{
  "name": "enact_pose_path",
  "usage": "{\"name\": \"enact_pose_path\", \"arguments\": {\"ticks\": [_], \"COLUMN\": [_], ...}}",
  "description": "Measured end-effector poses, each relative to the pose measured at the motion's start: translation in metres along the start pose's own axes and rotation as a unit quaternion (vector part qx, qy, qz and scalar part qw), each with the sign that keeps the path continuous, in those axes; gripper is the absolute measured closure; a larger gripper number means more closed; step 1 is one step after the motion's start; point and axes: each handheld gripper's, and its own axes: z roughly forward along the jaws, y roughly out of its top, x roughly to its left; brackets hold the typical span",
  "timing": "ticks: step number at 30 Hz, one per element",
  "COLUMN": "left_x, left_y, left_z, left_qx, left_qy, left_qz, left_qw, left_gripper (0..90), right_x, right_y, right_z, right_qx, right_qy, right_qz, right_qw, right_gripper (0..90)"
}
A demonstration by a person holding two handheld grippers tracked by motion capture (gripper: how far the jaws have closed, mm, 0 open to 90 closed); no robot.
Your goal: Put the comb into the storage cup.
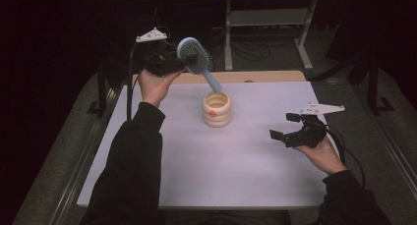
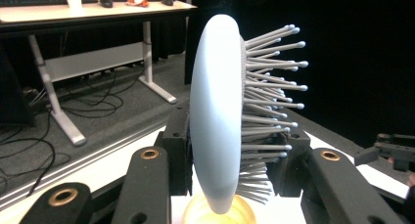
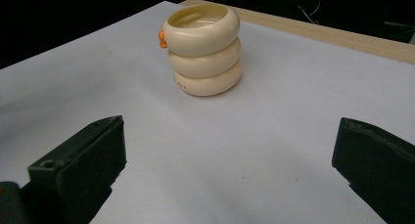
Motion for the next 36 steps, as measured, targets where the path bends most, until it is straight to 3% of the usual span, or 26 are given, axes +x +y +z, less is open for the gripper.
{"name": "enact_pose_path", "arguments": {"ticks": [9, 36], "left_x": [0.006, 0.007], "left_y": [-0.011, -0.034], "left_z": [0.004, 0.024], "left_qx": [0.006, 0.022], "left_qy": [0.004, -0.001], "left_qz": [-0.005, -0.006], "left_qw": [1.0000, 0.9997], "left_gripper": [59.4, 58.7], "right_x": [-0.002, -0.007], "right_y": [-0.009, -0.023], "right_z": [-0.004, -0.013], "right_qx": [-0.005, -0.014], "right_qy": [-0.012, -0.025], "right_qz": [0.006, 0.014], "right_qw": [0.9999, 0.9995], "right_gripper": [0.0, 0.0]}}
